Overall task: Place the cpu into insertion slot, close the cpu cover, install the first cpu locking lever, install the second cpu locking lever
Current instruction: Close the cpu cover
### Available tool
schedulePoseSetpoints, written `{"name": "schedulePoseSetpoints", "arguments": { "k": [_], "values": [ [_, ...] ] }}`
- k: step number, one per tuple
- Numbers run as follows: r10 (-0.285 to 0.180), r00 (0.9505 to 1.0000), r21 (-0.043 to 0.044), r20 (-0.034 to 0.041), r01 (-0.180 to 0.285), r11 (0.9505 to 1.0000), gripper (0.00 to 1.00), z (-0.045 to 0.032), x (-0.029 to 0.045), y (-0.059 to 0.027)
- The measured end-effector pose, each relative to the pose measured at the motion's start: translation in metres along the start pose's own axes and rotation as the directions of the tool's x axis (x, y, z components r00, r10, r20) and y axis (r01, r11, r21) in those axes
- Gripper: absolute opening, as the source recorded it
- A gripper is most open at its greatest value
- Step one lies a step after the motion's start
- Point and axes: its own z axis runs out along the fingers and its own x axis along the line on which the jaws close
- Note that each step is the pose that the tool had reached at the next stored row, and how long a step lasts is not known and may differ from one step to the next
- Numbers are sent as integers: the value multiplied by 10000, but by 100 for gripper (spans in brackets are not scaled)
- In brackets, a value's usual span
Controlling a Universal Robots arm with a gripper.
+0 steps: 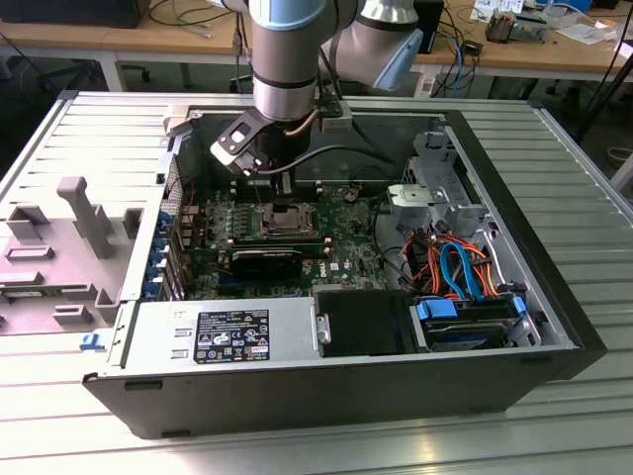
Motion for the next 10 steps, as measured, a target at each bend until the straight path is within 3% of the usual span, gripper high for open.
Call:
{"name": "schedulePoseSetpoints", "arguments": {
  "k": [10],
  "values": [
    [-25, 10000, -1, 1, 25, 10000, 11, 130, -5, -48]
  ]
}}
